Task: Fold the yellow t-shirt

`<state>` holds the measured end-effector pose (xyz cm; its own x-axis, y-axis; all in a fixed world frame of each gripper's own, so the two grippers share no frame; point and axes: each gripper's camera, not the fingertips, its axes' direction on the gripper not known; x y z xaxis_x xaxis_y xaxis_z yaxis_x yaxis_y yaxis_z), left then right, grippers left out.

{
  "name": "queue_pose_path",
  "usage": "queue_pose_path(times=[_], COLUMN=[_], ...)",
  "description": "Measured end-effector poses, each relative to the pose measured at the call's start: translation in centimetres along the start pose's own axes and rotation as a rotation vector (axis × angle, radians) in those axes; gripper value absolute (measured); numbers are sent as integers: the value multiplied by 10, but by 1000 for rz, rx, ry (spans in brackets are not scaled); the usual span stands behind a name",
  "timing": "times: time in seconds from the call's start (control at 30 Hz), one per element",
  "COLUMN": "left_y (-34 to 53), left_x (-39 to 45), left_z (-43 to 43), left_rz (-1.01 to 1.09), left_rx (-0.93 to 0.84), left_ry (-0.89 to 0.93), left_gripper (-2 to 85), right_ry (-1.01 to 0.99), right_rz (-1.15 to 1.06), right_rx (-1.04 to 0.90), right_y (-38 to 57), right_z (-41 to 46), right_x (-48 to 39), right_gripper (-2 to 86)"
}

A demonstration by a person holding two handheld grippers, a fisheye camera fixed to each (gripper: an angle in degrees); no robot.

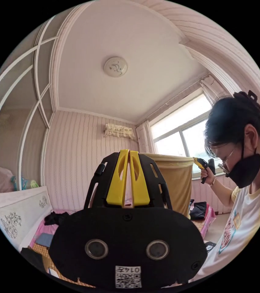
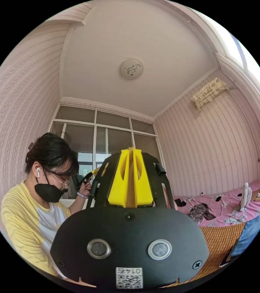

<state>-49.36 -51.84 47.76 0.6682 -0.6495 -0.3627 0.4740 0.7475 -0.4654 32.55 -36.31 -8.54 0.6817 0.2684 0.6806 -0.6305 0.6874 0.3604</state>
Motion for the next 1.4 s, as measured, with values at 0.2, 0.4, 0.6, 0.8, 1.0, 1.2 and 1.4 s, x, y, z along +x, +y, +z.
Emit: queue_pose_path(times=[0.2,0.4,0.6,0.8,1.0,1.2,1.4], left_y=[8,147,210,173,278,426,544], left_x=[-36,-120,-157,-164,-166,-163,-158], left_z=[16,127,178,196,188,179,163], left_rz=[-92,-236,-427,-338,-397,-602,-777], left_rx=[-145,-712,-740,-542,-771,-1003,-1297], left_ry=[-44,-222,-270,-195,-149,-136,-146], left_gripper=[-7,-7,-7,-7,-7,-7,-7], right_ry=[123,387,340,304,396,579,703], right_rz=[14,304,613,366,477,844,1058], right_rx=[-166,-635,-454,-305,-447,-604,-802], right_y=[6,130,158,99,181,315,403], right_z=[28,99,124,150,122,79,61], right_x=[25,142,222,226,255,297,313], right_gripper=[10,10,10,10,10,11,11])
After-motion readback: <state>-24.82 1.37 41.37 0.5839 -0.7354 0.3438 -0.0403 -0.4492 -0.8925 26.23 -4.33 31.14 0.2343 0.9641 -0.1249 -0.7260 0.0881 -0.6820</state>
